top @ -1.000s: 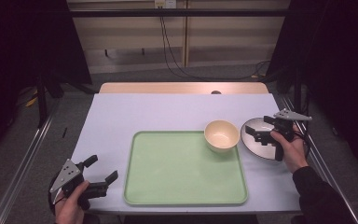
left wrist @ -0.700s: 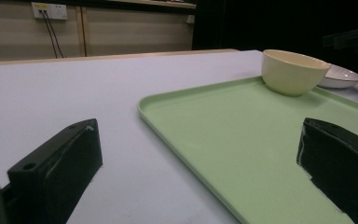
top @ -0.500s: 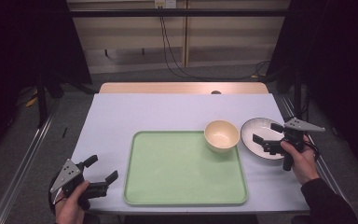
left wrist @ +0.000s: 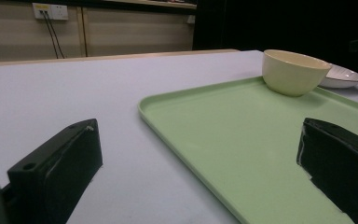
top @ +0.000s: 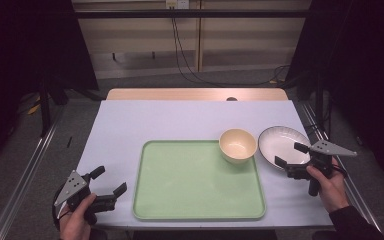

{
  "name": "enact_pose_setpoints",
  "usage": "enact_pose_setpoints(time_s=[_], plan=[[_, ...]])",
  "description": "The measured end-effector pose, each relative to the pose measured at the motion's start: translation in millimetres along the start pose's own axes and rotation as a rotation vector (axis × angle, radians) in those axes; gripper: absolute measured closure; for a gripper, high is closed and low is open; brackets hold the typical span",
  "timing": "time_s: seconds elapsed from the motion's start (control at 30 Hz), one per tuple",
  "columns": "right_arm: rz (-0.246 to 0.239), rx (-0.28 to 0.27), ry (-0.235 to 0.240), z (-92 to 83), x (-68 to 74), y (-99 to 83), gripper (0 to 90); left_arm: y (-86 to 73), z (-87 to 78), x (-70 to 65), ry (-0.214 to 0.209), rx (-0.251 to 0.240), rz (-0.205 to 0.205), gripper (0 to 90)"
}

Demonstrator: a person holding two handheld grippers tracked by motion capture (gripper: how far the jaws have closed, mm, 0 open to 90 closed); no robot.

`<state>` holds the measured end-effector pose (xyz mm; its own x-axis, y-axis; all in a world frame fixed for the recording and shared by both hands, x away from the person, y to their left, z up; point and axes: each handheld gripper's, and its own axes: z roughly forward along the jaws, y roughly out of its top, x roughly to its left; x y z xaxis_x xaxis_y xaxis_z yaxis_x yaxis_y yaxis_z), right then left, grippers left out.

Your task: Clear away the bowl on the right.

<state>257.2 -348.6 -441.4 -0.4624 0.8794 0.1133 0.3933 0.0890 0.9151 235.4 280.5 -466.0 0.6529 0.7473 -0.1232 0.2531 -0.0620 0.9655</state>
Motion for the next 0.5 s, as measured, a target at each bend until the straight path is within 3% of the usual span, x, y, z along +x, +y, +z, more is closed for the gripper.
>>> enact_pose_setpoints(time_s=[0.5], plan=[[-0.035, 0.007, 0.022, -22.7, 17.2, -17.3, 2.2, -0.7, 0.1, -0.4, 0.004, -0.003, -0.013, 0.0]])
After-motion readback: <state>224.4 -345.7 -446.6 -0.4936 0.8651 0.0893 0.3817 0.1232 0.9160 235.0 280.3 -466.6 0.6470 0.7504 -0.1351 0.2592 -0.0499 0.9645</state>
